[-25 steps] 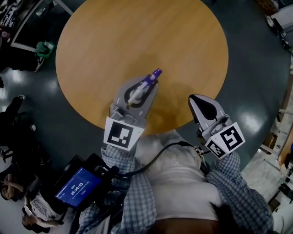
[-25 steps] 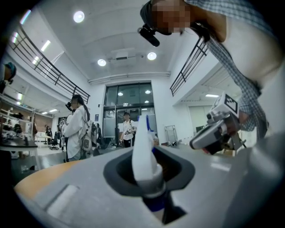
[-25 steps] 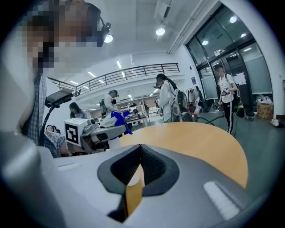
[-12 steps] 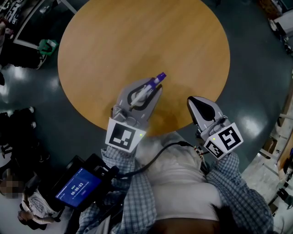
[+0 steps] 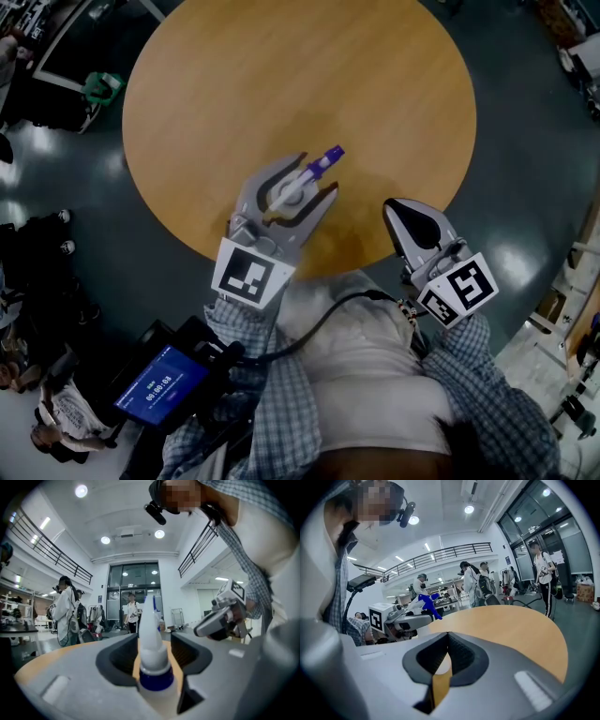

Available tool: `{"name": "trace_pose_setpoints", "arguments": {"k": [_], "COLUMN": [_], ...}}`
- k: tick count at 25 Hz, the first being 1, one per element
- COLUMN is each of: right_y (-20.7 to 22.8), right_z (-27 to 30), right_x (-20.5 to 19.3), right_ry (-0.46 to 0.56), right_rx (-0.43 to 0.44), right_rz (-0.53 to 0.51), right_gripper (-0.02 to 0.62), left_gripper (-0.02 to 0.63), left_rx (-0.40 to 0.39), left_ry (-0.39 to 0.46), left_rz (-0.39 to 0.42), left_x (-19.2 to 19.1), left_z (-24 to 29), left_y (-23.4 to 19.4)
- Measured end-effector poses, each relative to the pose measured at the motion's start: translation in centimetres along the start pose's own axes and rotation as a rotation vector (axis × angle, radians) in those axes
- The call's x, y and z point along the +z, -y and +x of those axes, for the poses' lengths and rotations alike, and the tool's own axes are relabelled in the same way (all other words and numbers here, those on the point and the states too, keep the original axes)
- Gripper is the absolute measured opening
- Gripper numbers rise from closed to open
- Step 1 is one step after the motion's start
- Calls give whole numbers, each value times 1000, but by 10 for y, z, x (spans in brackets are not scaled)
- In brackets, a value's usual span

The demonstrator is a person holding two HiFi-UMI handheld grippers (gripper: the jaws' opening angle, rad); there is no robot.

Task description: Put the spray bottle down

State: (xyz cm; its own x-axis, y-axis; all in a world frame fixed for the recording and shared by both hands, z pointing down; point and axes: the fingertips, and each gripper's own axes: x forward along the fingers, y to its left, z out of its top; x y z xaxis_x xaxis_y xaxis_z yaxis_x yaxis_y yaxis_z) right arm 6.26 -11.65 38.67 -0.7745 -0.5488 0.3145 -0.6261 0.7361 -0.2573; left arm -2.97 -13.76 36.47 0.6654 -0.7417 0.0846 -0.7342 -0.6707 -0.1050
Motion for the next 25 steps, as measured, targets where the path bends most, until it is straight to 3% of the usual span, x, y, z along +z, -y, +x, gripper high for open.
{"name": "trace_pose_setpoints", "arguments": {"k": [7, 13, 21, 25], "right_y": [5, 14, 5, -2], "right_z": [13, 33, 17, 15], "right_x": [-5, -6, 27, 39], "right_ry": [-10, -4, 59, 85], "right_rx": [19, 50, 111, 142], "right_rz": [1, -9, -52, -54], "right_gripper": [3, 3, 3, 3], "left_gripper": [215, 216, 215, 182], "left_rx": [20, 103, 231, 316], "left_ry": [-41, -69, -79, -67], "left_rz": [-69, -126, -130, -142], "left_x": [-22, -43, -20, -10], "left_z": [-17, -34, -72, -91], "left_y": [-1, -15, -3, -5]}}
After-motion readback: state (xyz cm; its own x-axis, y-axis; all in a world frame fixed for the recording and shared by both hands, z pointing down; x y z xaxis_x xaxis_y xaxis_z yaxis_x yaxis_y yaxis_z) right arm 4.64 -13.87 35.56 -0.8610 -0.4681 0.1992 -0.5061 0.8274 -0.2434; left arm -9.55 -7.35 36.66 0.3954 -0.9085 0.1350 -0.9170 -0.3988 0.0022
